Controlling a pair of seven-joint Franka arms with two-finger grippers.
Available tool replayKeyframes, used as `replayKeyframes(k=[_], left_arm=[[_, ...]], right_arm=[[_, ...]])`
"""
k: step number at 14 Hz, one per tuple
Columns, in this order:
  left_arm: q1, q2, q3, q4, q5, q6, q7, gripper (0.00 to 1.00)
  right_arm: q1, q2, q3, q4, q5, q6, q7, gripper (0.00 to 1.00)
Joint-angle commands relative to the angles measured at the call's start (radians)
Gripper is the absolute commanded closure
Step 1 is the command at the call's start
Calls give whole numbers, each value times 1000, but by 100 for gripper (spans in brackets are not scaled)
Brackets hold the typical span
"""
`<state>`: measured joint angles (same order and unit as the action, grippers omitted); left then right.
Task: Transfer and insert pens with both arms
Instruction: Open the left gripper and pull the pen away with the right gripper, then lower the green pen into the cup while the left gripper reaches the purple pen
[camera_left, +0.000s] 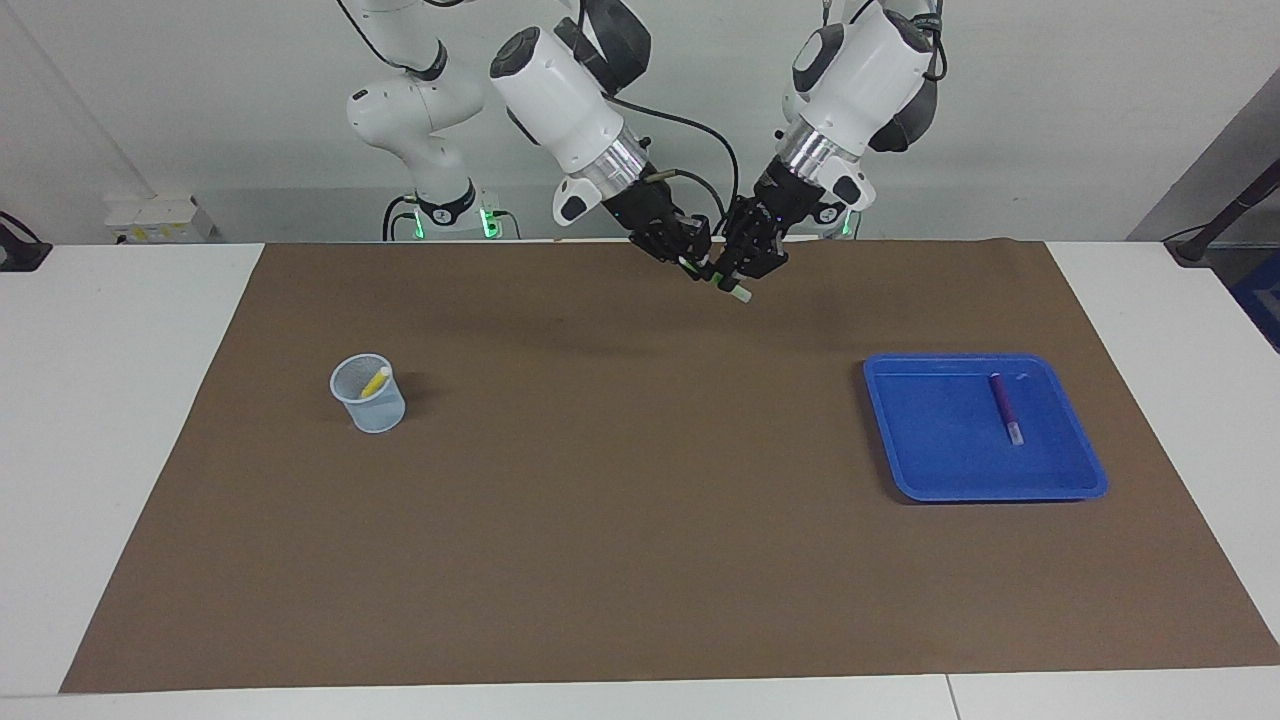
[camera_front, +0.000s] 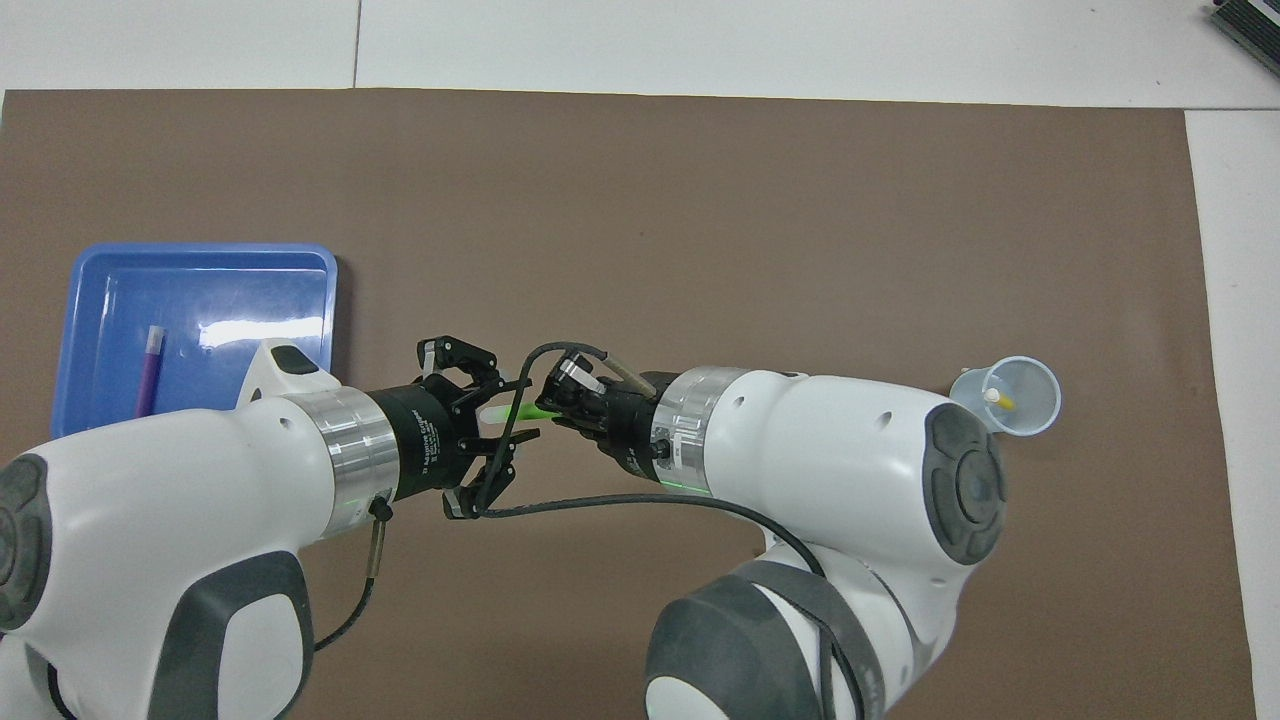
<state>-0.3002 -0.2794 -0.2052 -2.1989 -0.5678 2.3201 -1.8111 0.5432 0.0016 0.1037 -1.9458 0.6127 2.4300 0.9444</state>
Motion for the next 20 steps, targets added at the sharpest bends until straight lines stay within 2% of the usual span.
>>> replayKeyframes(k=[1, 3, 5, 8, 11, 13, 17, 20], left_arm=[[-19, -35, 15, -38, -9, 16, 32, 33], [-11, -41, 15, -39, -9, -10, 151, 34], [9, -56, 24, -51, -9, -73, 309, 34], [99, -70, 26, -51, -9, -200, 572, 35], [232, -87, 27, -51, -4, -338, 911, 35], [320, -93, 27, -53, 19, -396, 1115, 35], [418, -93, 27, -62, 176, -426, 1433, 35], [502, -86, 26, -62, 291, -414, 1682, 35]], right_arm=[[-49, -21, -2, -19, 7, -70, -89, 100], [-110, -34, -4, -36, -16, -143, -221, 100], [-169, -37, -4, -38, -98, -216, -330, 100], [-245, -40, -4, -33, -218, -325, -490, 100], [-284, -48, -4, -30, -408, -400, -649, 100], [-304, -46, -4, 7, -481, -503, -752, 100], [-368, -63, -9, 76, -617, -684, -977, 100], [-454, -71, -7, 77, -729, -674, -1201, 100]])
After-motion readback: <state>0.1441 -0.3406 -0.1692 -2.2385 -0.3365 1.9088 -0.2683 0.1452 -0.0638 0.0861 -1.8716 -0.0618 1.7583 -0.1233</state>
